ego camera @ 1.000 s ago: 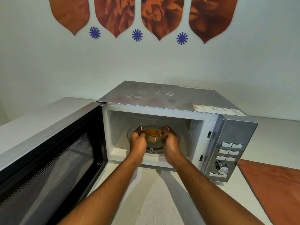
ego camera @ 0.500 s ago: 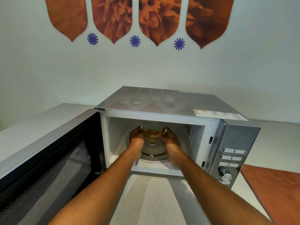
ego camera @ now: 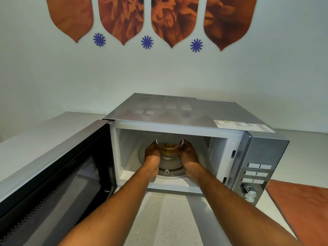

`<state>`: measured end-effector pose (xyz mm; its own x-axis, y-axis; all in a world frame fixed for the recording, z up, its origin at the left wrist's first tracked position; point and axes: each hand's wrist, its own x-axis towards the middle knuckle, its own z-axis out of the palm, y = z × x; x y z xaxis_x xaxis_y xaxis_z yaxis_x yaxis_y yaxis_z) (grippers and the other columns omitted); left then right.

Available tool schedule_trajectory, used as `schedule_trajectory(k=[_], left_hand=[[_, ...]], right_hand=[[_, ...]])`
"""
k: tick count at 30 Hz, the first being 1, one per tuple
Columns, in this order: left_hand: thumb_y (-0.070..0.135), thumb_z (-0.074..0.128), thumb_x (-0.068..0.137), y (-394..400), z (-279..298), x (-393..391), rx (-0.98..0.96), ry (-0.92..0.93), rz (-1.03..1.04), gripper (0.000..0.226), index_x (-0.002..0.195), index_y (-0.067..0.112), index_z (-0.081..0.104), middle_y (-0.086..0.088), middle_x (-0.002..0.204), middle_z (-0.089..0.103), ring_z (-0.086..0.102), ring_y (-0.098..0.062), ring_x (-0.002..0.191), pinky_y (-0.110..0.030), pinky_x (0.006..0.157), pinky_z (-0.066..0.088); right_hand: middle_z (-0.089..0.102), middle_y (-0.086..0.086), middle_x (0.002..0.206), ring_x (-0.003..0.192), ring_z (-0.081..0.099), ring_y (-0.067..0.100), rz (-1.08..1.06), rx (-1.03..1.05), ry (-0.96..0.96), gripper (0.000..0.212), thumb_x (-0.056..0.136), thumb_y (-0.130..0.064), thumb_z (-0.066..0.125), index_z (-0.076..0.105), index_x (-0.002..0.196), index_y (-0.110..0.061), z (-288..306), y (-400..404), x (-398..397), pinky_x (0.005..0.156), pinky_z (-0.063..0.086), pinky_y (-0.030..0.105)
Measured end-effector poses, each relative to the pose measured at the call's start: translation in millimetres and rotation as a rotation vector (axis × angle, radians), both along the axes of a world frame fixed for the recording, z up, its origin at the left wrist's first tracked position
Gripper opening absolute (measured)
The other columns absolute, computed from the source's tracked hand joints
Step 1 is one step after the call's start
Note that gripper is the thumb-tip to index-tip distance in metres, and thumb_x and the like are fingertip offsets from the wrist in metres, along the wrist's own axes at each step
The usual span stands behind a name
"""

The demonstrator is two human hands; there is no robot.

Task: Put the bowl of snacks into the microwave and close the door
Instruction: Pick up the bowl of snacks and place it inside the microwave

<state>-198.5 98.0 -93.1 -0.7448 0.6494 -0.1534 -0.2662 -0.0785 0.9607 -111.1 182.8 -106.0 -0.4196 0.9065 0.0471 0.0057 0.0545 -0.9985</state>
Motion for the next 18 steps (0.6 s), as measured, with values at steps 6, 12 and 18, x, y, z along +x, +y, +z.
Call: schedule_trajectory(k=[6,12,18], left_hand=[[0.026,0.046,0.100,0.8,-2.4,-4.8,-0.011,-0.002,0.014,0.032,0.110,0.015,0.074,-0.010,0.107,0.075,0.067,-0.027,0.102,-0.045,0.097,0.054],[0.028,0.047,0.098,2.7,-2.6,-6.6,-0.021,0.021,0.042,0.031,0.099,0.019,0.076,-0.005,0.096,0.076,0.068,-0.023,0.093,-0.037,0.084,0.056],[0.026,0.042,0.098,6.9,-3.7,-7.1,-0.080,0.090,0.049,0.030,0.090,0.023,0.071,-0.001,0.088,0.071,0.061,-0.015,0.081,-0.029,0.070,0.047]], right_hand=[[0.071,0.014,0.127,0.117,0.066,0.033,0.014,0.017,-0.028,0.031,0.098,-0.013,0.062,0.064,0.130,-0.012,-0.9,-1.7,0.0,0.108,0.051,0.052],[0.071,0.013,0.127,0.117,0.066,0.031,0.040,0.026,-0.049,0.031,0.099,-0.012,0.059,0.064,0.130,-0.012,-1.9,-0.1,0.0,0.107,0.053,0.049],[0.069,0.012,0.131,0.120,0.064,0.030,0.049,0.034,-0.069,0.035,0.099,-0.014,0.058,0.062,0.134,-0.015,-3.3,1.6,-0.6,0.108,0.051,0.049]])
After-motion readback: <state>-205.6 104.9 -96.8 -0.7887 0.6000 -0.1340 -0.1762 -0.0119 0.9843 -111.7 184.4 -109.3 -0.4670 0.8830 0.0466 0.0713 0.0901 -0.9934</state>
